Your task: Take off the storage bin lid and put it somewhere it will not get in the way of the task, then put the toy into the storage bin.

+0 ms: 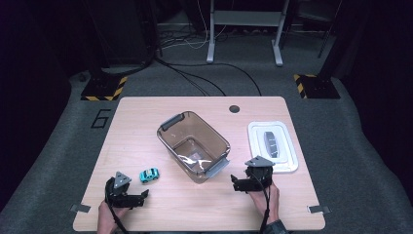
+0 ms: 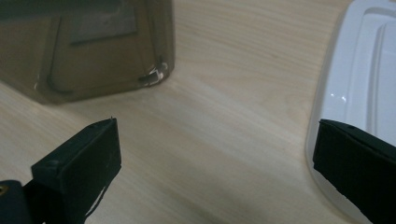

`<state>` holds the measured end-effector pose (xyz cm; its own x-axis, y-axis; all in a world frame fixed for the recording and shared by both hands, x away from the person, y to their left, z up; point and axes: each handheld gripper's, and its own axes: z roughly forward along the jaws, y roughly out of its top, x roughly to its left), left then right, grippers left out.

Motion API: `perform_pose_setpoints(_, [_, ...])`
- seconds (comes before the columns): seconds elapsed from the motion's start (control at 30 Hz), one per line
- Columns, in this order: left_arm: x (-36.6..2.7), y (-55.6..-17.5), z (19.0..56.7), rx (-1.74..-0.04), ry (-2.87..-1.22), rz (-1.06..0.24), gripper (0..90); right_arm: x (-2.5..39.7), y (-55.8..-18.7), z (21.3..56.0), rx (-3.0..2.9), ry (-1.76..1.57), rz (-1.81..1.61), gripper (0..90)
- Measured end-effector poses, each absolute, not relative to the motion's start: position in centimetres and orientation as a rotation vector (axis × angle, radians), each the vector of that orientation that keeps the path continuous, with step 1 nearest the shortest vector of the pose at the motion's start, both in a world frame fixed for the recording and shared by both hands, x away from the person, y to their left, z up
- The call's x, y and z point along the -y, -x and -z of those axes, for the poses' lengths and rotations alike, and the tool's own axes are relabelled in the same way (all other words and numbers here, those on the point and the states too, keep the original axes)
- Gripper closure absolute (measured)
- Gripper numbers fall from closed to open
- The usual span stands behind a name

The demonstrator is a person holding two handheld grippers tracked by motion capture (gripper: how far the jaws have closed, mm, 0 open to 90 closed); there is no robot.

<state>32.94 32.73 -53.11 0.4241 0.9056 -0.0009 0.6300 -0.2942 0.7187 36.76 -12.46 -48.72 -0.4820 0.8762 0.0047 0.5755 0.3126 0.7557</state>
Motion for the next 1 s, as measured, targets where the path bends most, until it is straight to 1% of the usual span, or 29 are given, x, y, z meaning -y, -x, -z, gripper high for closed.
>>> perform_pose_setpoints(0.3, [-32.7,-32.9,53.1,-1.293,-2.032,-0.546,1.9,11.2,-35.7,51.2,-2.228,-1.297,-0.954,0.0])
perform_pose_setpoints(0.5, [-32.7,-33.0,53.1,-1.296,-2.034,-0.549,1.7,11.1,-35.6,52.0,-2.231,-1.304,-0.937,0.1])
perform_pose_setpoints(0.63, [-32.7,-33.0,53.1,-1.313,-2.034,-0.551,0.0,10.9,-35.6,52.6,-2.253,-1.302,-0.912,0.0])
perform_pose_setpoints(0.77, [-32.5,-32.9,53.1,-1.351,-2.015,-0.566,0.0,10.9,-35.4,52.9,-2.23,-1.313,-0.931,0.0])
perform_pose_setpoints(0.83, [-32.1,-33.0,53.2,-1.39,-1.975,-0.587,0.0,11.0,-35.4,52.9,-2.234,-1.306,-0.936,0.0])
perform_pose_setpoints(1.0, [-31.4,-33.2,52.7,-1.434,-2.009,-0.56,0.0,10.9,-35.4,53.0,-2.222,-1.316,-0.939,0.1])
